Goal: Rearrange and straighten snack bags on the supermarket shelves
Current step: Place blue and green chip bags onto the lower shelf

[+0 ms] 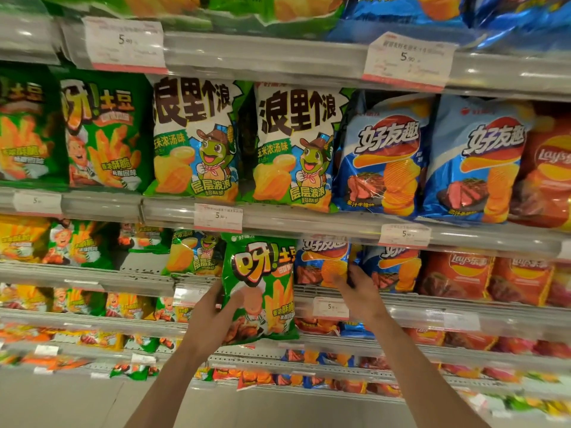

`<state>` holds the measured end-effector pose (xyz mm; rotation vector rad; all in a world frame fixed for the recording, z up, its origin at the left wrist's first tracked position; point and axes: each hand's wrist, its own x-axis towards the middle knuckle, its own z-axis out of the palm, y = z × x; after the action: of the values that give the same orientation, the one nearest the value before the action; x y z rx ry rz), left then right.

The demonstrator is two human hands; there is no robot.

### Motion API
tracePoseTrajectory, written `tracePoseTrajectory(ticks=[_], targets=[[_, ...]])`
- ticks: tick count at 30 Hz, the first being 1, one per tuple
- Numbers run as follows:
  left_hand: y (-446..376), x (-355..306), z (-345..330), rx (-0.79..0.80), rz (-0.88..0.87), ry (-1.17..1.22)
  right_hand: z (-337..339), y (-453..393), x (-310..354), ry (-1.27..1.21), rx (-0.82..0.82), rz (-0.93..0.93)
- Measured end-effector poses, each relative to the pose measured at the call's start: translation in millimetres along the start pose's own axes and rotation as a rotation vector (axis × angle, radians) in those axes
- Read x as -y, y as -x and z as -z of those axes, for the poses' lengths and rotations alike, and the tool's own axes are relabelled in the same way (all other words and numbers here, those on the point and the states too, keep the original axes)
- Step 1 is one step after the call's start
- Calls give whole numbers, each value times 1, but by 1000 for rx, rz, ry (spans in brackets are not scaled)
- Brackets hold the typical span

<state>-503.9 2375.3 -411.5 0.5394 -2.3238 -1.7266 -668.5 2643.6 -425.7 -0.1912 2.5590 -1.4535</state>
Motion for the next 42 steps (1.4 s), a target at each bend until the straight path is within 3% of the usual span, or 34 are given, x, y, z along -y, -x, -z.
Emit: tracePoseTrajectory(ticks=[5, 12, 20, 27, 32, 37, 42], targets=[[1, 4, 6, 27, -11, 95, -3, 22, -1, -118, -38, -21], [7, 25, 26, 77, 14, 165, -26, 66, 2, -305, -192, -201], [15, 27, 42, 30, 57, 226, -54, 105, 31, -372, -17, -192], [28, 26, 57, -6, 92, 226, -88, 106, 62, -339, 196, -60], [28, 33, 80, 34, 109, 226, -125, 99, 87, -342, 332, -50], [16, 46, 109, 48, 93, 214, -160, 93, 101, -341, 320, -62], [-5, 65, 159, 164, 64, 167, -209, 96, 120, -331, 219, -58]])
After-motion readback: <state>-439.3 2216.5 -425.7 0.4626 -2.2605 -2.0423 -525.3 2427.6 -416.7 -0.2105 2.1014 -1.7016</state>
